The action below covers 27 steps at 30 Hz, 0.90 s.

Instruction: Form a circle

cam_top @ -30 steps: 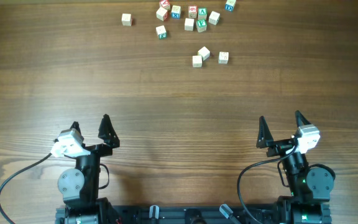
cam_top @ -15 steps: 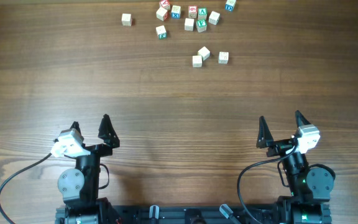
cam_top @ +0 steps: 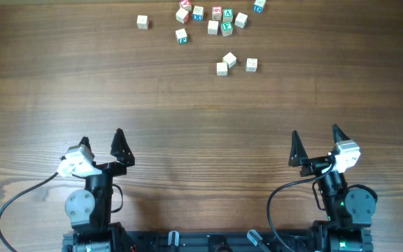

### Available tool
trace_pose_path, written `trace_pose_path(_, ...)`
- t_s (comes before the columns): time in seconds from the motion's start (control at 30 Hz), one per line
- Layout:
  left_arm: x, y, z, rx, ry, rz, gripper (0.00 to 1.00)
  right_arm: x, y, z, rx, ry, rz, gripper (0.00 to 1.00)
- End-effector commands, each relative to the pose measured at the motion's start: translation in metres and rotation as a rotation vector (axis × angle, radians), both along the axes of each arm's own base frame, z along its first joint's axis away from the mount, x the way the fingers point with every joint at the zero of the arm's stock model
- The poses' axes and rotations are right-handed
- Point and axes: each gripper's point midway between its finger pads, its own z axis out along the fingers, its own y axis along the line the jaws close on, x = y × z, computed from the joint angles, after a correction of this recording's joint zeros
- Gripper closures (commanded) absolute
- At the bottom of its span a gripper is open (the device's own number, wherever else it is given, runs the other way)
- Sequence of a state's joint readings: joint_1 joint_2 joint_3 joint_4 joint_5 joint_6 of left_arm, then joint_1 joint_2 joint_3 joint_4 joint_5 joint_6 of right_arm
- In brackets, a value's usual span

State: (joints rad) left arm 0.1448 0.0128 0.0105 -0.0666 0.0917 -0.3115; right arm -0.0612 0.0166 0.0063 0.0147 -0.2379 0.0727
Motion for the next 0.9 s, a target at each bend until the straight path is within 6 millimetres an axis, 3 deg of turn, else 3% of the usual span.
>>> trace_pose_path(0.0,-0.0001,-0.0007,-0.0021,0.02,0.004,-0.003,0.0,-0.0001,-0.0007,0.0014,-0.018,-0.01,-0.006,0.0)
trace_pose_path(0.87,0.0,0.0042,0.0051,0.021,-0.024,0.026,0.0,-0.0001,-0.0007,0.0011,-0.018,-0.009,-0.006,0.0)
